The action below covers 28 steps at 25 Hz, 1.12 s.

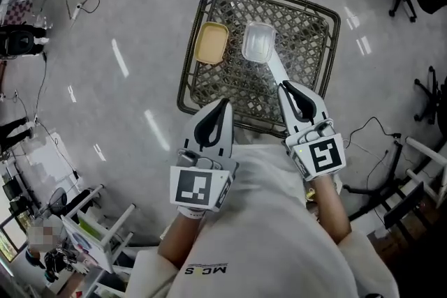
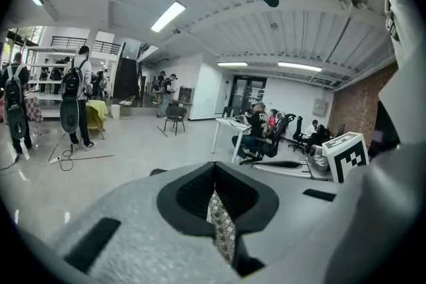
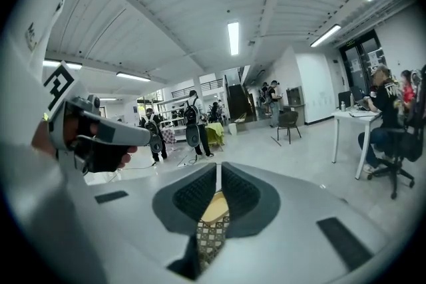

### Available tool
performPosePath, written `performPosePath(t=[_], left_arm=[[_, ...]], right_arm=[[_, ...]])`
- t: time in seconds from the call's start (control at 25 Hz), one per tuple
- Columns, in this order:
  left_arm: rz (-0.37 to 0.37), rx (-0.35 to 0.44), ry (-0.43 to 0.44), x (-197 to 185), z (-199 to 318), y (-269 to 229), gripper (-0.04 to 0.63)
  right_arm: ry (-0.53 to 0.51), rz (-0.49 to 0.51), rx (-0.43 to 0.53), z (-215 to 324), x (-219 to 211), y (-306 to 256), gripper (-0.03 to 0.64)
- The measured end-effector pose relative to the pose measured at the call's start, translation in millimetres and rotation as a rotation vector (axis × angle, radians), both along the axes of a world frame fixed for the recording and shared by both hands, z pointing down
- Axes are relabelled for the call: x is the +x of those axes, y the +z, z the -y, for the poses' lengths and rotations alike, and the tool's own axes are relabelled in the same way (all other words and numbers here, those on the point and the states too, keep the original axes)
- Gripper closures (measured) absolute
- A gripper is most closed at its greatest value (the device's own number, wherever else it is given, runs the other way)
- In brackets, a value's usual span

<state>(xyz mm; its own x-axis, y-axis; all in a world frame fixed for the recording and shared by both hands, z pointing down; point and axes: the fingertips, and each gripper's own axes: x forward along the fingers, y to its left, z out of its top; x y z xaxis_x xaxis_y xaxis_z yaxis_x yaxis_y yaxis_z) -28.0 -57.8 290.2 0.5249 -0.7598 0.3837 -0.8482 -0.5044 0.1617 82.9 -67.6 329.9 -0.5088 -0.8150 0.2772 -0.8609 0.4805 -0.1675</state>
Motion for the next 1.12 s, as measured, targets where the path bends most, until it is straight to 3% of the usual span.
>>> performPosePath(t=[0.12, 0.32, 0.44, 1.12], left_arm=[[0.002, -0.012, -0.001, 0.3, 9.6, 12.0, 0.571], [-0.023, -0.055, -0.011, 5.9, 17.8, 30.5, 0.571], [-0.048, -0.073, -0.028, 6.3, 20.7, 30.7, 0.571], [-0.035, -0.129, -0.06, -8.9, 25.8, 68.3, 0.571]], right_arm=[[-0.021, -0.017, -0.008, 11.9, -4.8, 11.7, 0.592], [-0.079, -0.018, -0.07, 27.4, -17.0, 46.3, 0.522], [-0.125, -0.06, -0.095, 34.4, -26.6, 72.0, 0.504], [-0.312, -0.283, -0.241, 83.4, -35.8, 231.4, 0.442]])
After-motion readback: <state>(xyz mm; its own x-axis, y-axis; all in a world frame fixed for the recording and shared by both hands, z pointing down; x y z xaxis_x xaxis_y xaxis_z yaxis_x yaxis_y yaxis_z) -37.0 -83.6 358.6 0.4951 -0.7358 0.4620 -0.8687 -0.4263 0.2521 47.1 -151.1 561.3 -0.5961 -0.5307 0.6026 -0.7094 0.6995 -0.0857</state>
